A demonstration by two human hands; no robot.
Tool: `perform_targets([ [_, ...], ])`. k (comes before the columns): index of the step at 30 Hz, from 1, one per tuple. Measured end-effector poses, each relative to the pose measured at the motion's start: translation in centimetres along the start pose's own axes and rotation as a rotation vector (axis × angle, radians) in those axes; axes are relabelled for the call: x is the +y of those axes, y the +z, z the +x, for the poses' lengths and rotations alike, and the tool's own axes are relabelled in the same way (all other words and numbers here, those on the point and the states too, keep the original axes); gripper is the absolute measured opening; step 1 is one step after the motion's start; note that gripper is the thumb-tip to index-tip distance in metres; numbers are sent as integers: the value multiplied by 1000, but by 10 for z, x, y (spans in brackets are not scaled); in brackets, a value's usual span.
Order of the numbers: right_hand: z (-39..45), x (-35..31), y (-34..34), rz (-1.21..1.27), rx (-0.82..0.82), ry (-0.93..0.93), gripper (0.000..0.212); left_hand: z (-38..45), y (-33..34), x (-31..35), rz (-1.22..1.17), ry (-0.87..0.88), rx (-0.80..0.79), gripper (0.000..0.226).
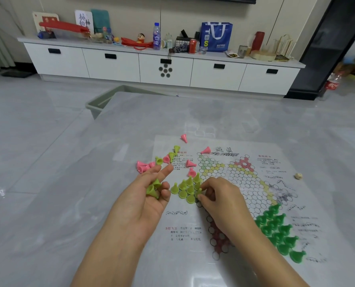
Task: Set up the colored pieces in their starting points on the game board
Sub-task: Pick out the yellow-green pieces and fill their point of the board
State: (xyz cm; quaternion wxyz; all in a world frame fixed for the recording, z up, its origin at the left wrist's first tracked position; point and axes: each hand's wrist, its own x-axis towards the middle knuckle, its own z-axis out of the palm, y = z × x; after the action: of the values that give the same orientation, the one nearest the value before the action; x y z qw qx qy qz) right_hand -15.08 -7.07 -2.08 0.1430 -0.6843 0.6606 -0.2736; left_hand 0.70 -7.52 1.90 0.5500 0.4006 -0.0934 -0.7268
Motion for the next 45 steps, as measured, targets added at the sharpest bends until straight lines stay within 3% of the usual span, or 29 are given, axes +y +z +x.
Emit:
perform_targets([
  [4, -2, -4, -13, 54, 51, 24, 5, -3, 4, -2, 30, 30, -46, 20],
  [7, -2, -17, -28, 326, 118, 66, 13, -7, 8, -8, 218, 112, -108, 28],
  [10, -4, -35, -40, 651, -38, 75, 17, -12, 10, -15, 466, 249, -220, 43],
  [14, -8, -45, -47, 791, -308, 53, 25, -18, 12, -18, 490, 231, -359, 56],
  [22, -12, -41, -44, 967, -337, 61, 14, -16, 14, -20, 425, 230, -331, 62],
  [24, -10, -38, -44, 904, -223, 76, 13, -15, 14, -22, 441, 226, -311, 61],
  [28, -5, -22, -44, 426, 20, 84, 6, -9, 13, -13, 280, 229, -105, 18],
  [31, -7, -12, -40, 204, 27, 117, 4, -6, 9, -2, 88, 194, -39, 21],
  [34, -10, -9, -33, 116, 25, 137, 11, -1, 4, -1, 83, 189, -19, 35],
  [37, -12, -9, -29, 64, 18, 140, 2, 1, 1, -3, 102, 199, 26, 45],
  [45, -16, -10, -16, -64, -30, 70, 6, -1, 2, 1, 0, 152, 22, 27],
])
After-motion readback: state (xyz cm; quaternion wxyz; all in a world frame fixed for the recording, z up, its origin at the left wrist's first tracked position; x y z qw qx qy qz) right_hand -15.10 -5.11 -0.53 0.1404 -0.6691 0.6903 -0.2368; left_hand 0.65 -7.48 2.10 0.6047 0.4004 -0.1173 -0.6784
